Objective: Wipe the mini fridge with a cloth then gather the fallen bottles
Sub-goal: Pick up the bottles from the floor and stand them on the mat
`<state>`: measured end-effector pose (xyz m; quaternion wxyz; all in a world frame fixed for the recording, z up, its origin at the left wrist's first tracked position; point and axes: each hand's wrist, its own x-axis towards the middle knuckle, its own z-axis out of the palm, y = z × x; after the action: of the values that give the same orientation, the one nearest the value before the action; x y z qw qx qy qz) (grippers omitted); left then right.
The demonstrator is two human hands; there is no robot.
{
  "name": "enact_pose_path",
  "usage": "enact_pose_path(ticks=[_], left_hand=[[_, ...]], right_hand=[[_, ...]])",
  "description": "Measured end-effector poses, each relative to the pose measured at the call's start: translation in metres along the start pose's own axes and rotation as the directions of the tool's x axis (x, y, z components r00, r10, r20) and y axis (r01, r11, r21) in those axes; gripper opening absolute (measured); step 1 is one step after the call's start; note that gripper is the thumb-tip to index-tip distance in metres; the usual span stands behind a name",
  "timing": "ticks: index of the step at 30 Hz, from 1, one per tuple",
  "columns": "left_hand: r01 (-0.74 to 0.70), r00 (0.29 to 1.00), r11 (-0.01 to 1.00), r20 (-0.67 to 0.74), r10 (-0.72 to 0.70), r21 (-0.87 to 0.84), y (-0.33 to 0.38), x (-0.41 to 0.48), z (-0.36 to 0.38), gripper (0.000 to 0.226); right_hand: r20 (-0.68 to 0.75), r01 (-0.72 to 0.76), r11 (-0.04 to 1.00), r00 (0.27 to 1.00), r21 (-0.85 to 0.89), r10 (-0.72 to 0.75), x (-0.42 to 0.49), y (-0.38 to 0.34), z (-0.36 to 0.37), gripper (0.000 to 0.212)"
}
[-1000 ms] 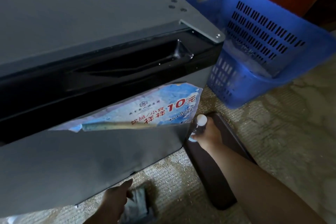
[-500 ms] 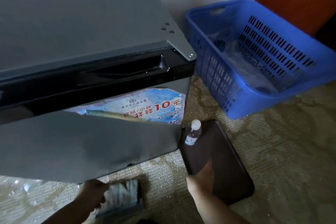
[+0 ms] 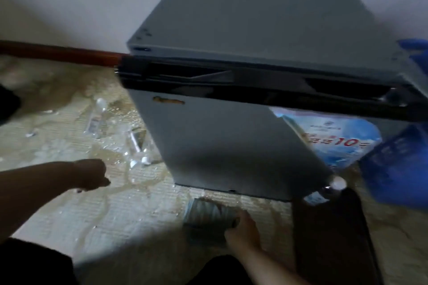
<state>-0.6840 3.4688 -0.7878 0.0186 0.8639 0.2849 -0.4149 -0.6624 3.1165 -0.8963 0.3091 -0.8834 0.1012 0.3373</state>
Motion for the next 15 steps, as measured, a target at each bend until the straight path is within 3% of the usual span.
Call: enact_pose_path(ticks=[4, 8, 12, 15], left_hand=[[-0.077, 0.976, 0.997, -0.204, 0.08, 0.02, -0.044, 0.004, -0.014, 0.043], [-0.169, 0.969, 0.985, -0.177, 0.174, 0.042, -0.067, 0.03, 0.009, 0.037], [-0.244, 0.969, 0.969, -0.048, 0.243, -0.028, -0.085, 0.067, 0.026, 0.04], [-0.312, 0.947, 0.936, -0.131, 0.293, -0.162, -0.097, 0.097, 0.02, 0.038]], right_hand=[[0.157, 0.172, 0.98, 0.975, -0.096, -0.156, -0.019, -0.051, 0.062, 0.036], [0.289, 0.282, 0.943, 0.931, -0.179, -0.224, -0.025, -0.09, 0.106, 0.039], [0.284, 0.279, 0.942, 0.933, -0.187, -0.22, -0.011, -0.138, 0.142, 0.048], [0.266, 0.322, 0.926, 0.927, -0.197, -0.266, 0.012, -0.174, 0.167, 0.055]])
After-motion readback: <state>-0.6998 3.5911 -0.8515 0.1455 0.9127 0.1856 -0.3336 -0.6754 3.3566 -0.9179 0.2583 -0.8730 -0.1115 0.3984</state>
